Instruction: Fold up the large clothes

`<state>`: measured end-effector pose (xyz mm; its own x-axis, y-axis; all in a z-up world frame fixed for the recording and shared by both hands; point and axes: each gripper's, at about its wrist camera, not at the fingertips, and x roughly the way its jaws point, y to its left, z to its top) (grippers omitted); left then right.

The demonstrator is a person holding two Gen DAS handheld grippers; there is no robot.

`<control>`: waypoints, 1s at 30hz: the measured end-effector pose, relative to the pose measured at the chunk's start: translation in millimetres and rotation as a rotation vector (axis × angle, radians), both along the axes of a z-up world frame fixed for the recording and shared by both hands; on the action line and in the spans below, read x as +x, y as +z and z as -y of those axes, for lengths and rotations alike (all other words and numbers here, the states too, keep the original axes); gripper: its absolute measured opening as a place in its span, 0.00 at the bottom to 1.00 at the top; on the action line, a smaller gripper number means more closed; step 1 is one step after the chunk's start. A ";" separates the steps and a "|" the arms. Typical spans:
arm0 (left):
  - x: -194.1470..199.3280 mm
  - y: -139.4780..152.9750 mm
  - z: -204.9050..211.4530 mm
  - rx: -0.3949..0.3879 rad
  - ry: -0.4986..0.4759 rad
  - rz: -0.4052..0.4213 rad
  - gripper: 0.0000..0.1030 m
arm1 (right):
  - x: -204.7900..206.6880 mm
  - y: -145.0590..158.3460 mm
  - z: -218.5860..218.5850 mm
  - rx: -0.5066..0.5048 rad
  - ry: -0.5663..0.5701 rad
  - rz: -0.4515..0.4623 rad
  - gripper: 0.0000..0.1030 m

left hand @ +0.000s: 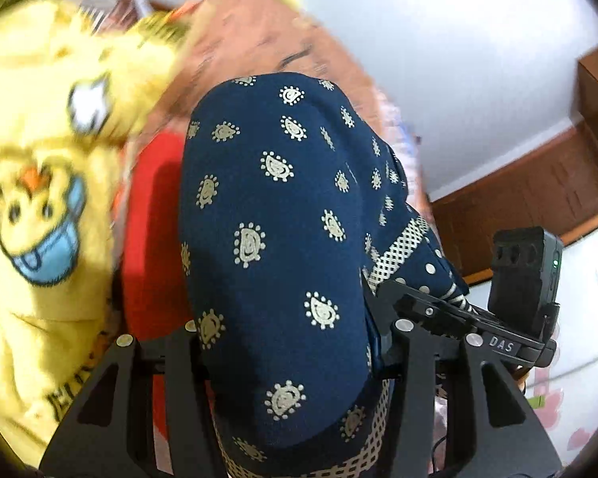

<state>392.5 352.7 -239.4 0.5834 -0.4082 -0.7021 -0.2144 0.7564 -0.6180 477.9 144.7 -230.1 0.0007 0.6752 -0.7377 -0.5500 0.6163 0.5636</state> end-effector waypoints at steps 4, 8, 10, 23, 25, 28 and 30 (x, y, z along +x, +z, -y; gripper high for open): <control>1.7 -45.8 -15.2 -0.042 -0.002 -0.015 0.54 | 8.6 -40.7 -11.8 -0.045 0.035 -0.009 0.34; -3.8 -41.8 -7.8 0.029 -0.024 0.014 0.60 | 6.4 -38.6 -8.6 -0.059 0.067 0.021 0.41; -6.2 -32.2 0.6 0.114 -0.025 0.004 0.64 | 3.2 -31.1 -4.4 -0.091 0.074 0.066 0.46; -69.6 10.7 40.4 0.466 -0.004 0.026 0.79 | -36.4 -1.4 20.6 -0.281 0.055 0.319 0.77; -81.6 8.5 49.5 0.537 -0.015 0.012 0.82 | -40.1 -4.9 34.5 -0.287 0.050 0.320 0.78; -100.2 3.3 56.8 0.578 -0.016 -0.003 0.83 | -41.7 -7.4 49.0 -0.287 0.023 0.289 0.78; -107.6 3.4 59.6 0.584 -0.009 -0.006 0.83 | -49.7 -5.1 62.3 -0.289 -0.001 0.275 0.78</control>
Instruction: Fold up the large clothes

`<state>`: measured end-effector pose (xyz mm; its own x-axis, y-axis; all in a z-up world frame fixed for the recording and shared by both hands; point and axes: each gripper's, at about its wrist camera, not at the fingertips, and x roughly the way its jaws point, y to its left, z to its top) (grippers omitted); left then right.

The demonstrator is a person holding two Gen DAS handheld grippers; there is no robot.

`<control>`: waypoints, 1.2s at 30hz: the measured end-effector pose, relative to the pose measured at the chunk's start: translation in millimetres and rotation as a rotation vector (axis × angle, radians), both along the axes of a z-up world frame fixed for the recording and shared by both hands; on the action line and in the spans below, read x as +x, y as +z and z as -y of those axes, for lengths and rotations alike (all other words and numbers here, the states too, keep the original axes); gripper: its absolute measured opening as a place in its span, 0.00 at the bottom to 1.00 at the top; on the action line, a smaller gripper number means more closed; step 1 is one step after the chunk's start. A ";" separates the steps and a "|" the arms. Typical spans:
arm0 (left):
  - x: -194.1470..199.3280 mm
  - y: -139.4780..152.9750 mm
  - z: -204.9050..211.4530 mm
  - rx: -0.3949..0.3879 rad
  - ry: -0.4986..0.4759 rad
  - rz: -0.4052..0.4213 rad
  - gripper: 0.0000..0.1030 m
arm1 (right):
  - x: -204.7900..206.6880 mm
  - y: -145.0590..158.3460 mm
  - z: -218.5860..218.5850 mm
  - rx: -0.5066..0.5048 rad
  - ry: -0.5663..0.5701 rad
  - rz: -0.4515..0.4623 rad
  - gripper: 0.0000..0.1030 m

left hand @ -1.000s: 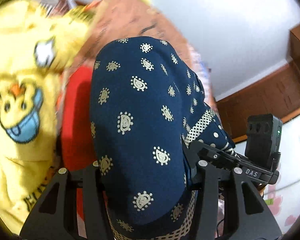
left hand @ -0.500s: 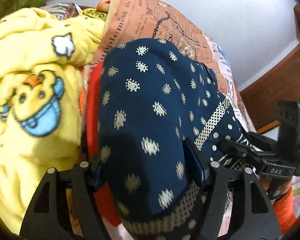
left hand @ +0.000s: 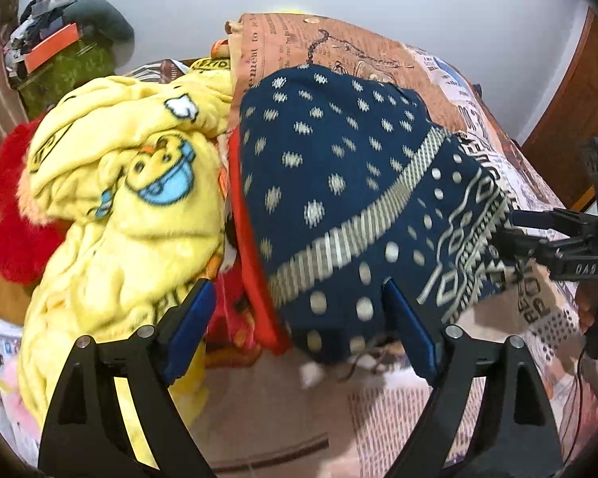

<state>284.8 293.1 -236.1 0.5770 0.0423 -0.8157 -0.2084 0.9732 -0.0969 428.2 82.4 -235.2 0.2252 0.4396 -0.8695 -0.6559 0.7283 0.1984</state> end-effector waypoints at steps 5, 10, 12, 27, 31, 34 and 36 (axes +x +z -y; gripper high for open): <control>-20.3 18.8 15.8 0.066 0.028 0.012 0.83 | -17.9 25.5 22.7 0.028 -0.043 0.025 0.78; -54.7 70.2 45.2 0.136 0.020 0.128 0.83 | -54.2 84.1 36.4 0.124 -0.034 0.150 0.78; -68.3 97.1 59.7 0.167 0.015 0.195 0.83 | -69.4 107.0 43.1 0.168 -0.035 0.204 0.78; -214.5 253.3 148.6 0.224 0.043 0.716 0.83 | -226.3 258.0 111.0 0.533 -0.058 0.646 0.79; -238.7 260.7 166.3 0.248 0.055 0.777 0.83 | -248.1 265.8 120.1 0.567 -0.077 0.699 0.81; -248.6 260.3 175.3 0.271 0.071 0.798 0.85 | -255.9 264.6 120.6 0.567 -0.090 0.718 0.84; -251.8 258.0 179.2 0.274 0.085 0.800 0.91 | -259.9 262.1 118.4 0.557 -0.099 0.734 0.88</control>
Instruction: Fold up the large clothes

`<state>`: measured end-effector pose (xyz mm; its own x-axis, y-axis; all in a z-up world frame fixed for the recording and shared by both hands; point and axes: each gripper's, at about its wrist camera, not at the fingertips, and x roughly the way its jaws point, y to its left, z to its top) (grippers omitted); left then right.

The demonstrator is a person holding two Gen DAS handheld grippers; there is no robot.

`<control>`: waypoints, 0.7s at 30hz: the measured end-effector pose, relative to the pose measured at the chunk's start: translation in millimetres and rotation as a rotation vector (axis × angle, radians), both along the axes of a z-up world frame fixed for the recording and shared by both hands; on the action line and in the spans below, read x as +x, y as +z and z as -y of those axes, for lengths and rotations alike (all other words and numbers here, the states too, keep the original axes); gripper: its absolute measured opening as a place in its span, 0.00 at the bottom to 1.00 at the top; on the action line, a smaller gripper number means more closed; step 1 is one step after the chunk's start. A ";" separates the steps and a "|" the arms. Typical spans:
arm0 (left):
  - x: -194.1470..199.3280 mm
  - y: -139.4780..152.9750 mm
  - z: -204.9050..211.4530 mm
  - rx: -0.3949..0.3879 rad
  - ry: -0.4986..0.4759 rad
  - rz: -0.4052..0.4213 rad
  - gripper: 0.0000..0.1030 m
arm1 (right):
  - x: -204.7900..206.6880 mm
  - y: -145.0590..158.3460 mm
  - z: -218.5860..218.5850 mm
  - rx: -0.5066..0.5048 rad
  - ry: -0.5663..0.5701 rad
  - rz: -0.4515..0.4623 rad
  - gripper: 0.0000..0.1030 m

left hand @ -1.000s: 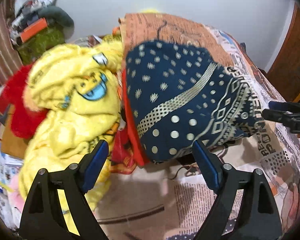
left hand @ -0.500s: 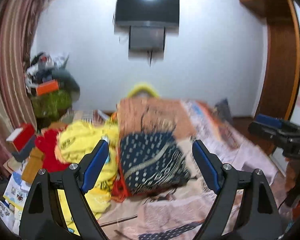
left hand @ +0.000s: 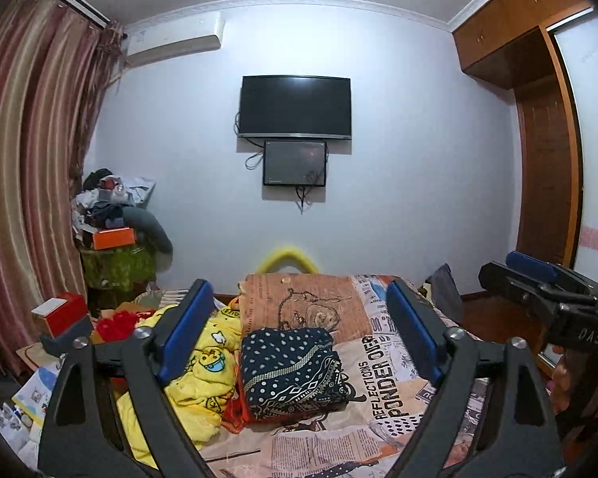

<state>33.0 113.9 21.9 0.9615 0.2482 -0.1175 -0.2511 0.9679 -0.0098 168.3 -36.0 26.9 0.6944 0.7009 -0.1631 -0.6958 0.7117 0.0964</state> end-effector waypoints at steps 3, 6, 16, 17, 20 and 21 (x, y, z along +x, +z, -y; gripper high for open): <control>-5.5 -5.1 2.0 -0.011 0.006 0.006 0.99 | -0.5 -6.2 0.1 -0.006 -0.039 0.018 1.00; -4.7 -8.1 1.4 -0.020 0.009 -0.010 0.99 | -0.8 -8.5 -0.2 -0.014 -0.064 0.022 1.00; 2.2 -23.0 -1.3 -0.050 0.010 -0.047 0.99 | 6.4 -13.0 2.2 -0.026 -0.080 -0.023 1.00; 2.9 -24.3 -1.7 -0.052 0.011 -0.050 0.99 | 6.9 -14.5 2.3 -0.030 -0.081 -0.026 1.00; 3.5 -26.6 -4.0 -0.055 0.020 -0.058 0.99 | 6.1 -18.3 2.8 -0.037 -0.080 -0.035 1.00; 3.6 -27.3 -4.6 -0.056 0.022 -0.059 0.99 | 6.4 -18.0 2.9 -0.040 -0.079 -0.038 1.00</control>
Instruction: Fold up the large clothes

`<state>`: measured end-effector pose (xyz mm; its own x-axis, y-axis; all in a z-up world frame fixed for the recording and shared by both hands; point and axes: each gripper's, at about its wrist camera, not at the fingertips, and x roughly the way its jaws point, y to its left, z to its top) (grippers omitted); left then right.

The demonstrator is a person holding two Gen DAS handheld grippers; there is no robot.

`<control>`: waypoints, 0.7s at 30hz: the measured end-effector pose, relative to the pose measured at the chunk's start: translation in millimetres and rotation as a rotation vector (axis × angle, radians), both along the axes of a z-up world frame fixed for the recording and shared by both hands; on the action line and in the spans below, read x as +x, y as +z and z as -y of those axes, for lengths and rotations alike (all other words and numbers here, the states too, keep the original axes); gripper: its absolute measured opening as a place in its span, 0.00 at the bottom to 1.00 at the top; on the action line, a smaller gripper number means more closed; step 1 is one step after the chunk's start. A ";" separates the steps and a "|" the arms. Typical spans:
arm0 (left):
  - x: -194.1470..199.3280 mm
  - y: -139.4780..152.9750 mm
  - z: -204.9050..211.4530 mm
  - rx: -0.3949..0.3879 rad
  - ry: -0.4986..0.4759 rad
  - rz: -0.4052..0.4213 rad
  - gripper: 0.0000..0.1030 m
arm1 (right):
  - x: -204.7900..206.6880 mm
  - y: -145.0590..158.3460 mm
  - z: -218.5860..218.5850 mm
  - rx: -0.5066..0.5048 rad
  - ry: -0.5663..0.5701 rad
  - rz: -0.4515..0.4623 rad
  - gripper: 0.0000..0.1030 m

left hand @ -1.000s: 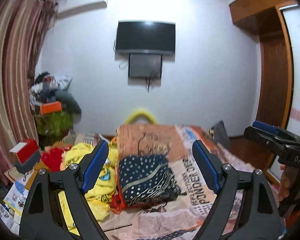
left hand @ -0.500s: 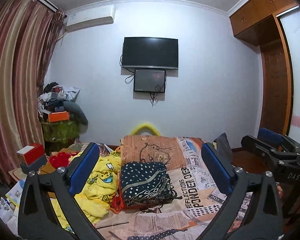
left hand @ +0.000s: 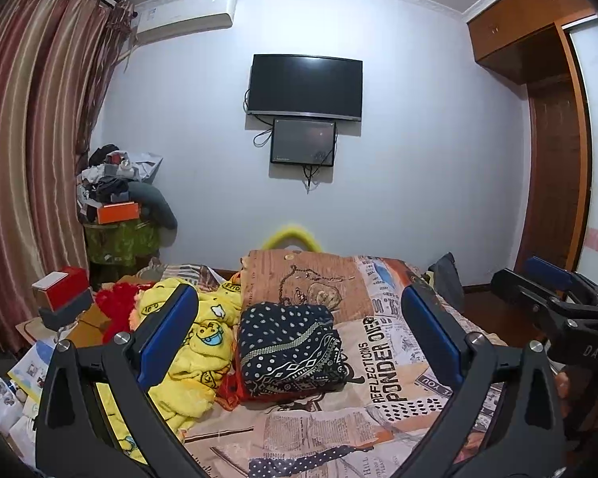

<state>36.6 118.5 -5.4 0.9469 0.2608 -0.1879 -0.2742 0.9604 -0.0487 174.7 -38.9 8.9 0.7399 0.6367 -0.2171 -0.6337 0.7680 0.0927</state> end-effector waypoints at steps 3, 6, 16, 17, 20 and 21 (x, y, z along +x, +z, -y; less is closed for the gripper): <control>1.9 -2.2 -1.8 -0.008 0.005 -0.004 0.99 | -1.4 -3.2 -0.2 -0.010 0.000 -0.003 1.00; 3.0 -3.8 -3.6 -0.013 0.009 -0.008 0.99 | -1.0 -2.9 -0.9 -0.020 -0.004 -0.006 1.00; 5.8 -6.4 -10.8 -0.030 0.012 -0.020 0.99 | -2.2 -1.1 2.1 -0.022 -0.001 -0.014 1.00; 5.6 -6.6 -10.5 -0.029 0.014 -0.020 0.99 | -1.6 -2.2 2.2 -0.022 0.000 -0.016 1.00; 5.1 -7.9 -11.3 -0.028 0.014 -0.024 0.99 | -2.2 -1.9 2.8 -0.021 0.004 -0.022 1.00; 5.5 -8.1 -11.4 -0.028 0.013 -0.025 0.99 | -1.9 -2.6 2.6 -0.020 0.005 -0.023 1.00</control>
<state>42.2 129.9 -13.5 0.9384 0.2671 -0.2190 -0.2879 0.9552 -0.0688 172.8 -41.5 6.2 0.7315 0.6355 -0.2469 -0.6353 0.7668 0.0914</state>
